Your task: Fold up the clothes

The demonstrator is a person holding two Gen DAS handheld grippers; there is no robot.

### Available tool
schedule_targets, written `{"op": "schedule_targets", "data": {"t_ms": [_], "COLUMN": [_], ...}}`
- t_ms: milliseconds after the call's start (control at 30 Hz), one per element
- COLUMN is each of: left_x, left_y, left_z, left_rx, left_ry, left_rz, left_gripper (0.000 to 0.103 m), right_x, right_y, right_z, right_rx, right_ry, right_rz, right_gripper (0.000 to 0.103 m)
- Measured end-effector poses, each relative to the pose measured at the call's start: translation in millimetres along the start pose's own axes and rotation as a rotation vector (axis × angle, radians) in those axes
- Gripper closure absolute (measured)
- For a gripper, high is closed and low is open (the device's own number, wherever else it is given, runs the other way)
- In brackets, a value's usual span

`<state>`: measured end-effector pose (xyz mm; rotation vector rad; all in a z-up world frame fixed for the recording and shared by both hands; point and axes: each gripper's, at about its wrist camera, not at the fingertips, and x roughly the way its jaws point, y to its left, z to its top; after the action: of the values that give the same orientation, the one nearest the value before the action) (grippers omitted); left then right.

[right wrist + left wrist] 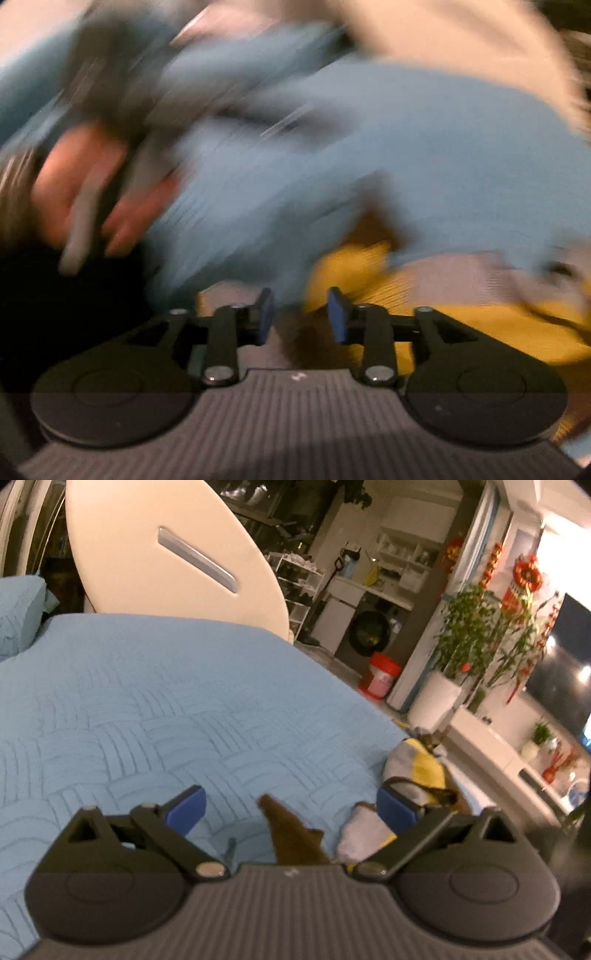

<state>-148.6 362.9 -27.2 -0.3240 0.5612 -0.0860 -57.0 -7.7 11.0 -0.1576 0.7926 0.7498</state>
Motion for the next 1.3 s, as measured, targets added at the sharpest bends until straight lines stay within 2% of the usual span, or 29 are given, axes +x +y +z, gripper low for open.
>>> {"op": "schedule_targets", "data": {"t_ms": [33,100,167,200,300,367,433,533,600,633,700,733,800,867,933,967,1000,1033,1100,1133,1200,1267,1300], "left_x": [2.0,3.3,4.2,4.7,6.1,7.1,8.5,13.1,13.0,12.7,9.6,8.0,0.7,-8.4,-17.6,-22.1,-26.7,-31.2,-40.4,-44.9,-55.7,-57.0,-55.0], "left_y": [-1.2,-1.9,-3.8,-4.8,-7.6,-10.0,-12.3,-14.5,-17.9,-19.9,-26.8,-30.3,-40.4,-47.2,-53.9,-57.3,-60.6,-64.0,-70.8,-74.1,-82.4,-78.4,-78.5], "left_z": [2.5,2.8,3.2,3.4,3.9,4.0,3.8,-12.0,-14.5,-15.4,-17.9,-19.2,-23.3,-27.6,-31.9,-34.0,-36.1,-38.3,-42.6,-44.7,-55.4,-60.3,-63.3], "left_rx": [0.0,0.002,0.012,0.018,0.034,0.051,0.066,0.095,0.117,0.13,0.178,0.203,0.319,0.448,0.578,0.643,0.707,0.772,0.901,0.966,0.996,1.026,1.052], "left_ry": [0.0,0.008,0.015,0.018,0.027,0.034,0.041,0.055,0.055,0.053,0.029,0.016,-0.022,-0.052,-0.082,-0.097,-0.112,-0.127,-0.157,-0.172,-0.129,-0.077,-0.046], "left_rz": [-0.003,-0.007,-0.01,-0.011,-0.016,-0.015,-0.016,-0.025,-0.034,-0.037,-0.027,-0.021,0.022,0.065,0.108,0.13,0.152,0.174,0.218,0.24,0.253,0.231,0.215], "left_gripper": [0.003,0.003,0.003,0.003,0.003,0.003,0.003,0.003,0.003,0.003,0.003,0.003,0.003,0.003,0.003,0.003,0.003,0.003,0.003,0.003,0.003,0.003,0.003], "right_x": [-10.9,-22.0,-25.2,-25.9,-29.2,-29.1,-9.1,21.5,25.5,23.4,29.0,32.9,24.1,20.8,8.9,6.6,5.6,9.0,31.6,41.6,52.9,54.5,51.8], "right_y": [-31.7,-89.1,-139.7,-172.7,-236.9,-261.1,-269.6,-264.4,-255.9,-247.9,-231.6,-219.4,-182.5,-155.3,-113.5,-81.5,-37.9,-13.0,38.5,53.1,60.5,56.0,53.8], "right_z": [3.7,5.1,-1.9,-8.2,-31.9,-41.0,-44.5,-39.2,-30.0,-29.2,-15.4,-10.9,6.1,21.1,44.2,52.5,61.9,66.7,64.6,60.6,54.7,49.9,47.0], "right_rx": [0.107,0.296,0.454,0.574,0.848,0.942,0.97,0.909,0.866,0.841,0.66,0.596,0.449,0.332,0.161,0.03,-0.148,-0.247,-0.406,-0.437,-0.406,-0.306,-0.271], "right_ry": [-0.07,-0.143,-0.134,-0.116,-0.14,-0.163,-0.162,-0.118,-0.092,-0.077,-0.052,-0.061,-0.115,-0.176,-0.246,-0.265,-0.28,-0.27,-0.112,-0.068,-0.034,-0.03,-0.04], "right_rz": [-0.12,-0.334,-0.442,-0.462,-0.366,-0.328,-0.314,-0.276,-0.269,-0.277,-0.34,-0.357,-0.388,-0.387,-0.346,-0.234,-0.07,0.034,0.281,0.325,0.334,0.334,0.323], "right_gripper": [0.018,0.017,0.017,0.016,0.018,0.02,0.029,0.041,0.06,0.095,0.094,0.094,0.094,0.094,0.094,0.094,0.094,0.094,0.092,0.091,0.077,0.047,0.037]}}
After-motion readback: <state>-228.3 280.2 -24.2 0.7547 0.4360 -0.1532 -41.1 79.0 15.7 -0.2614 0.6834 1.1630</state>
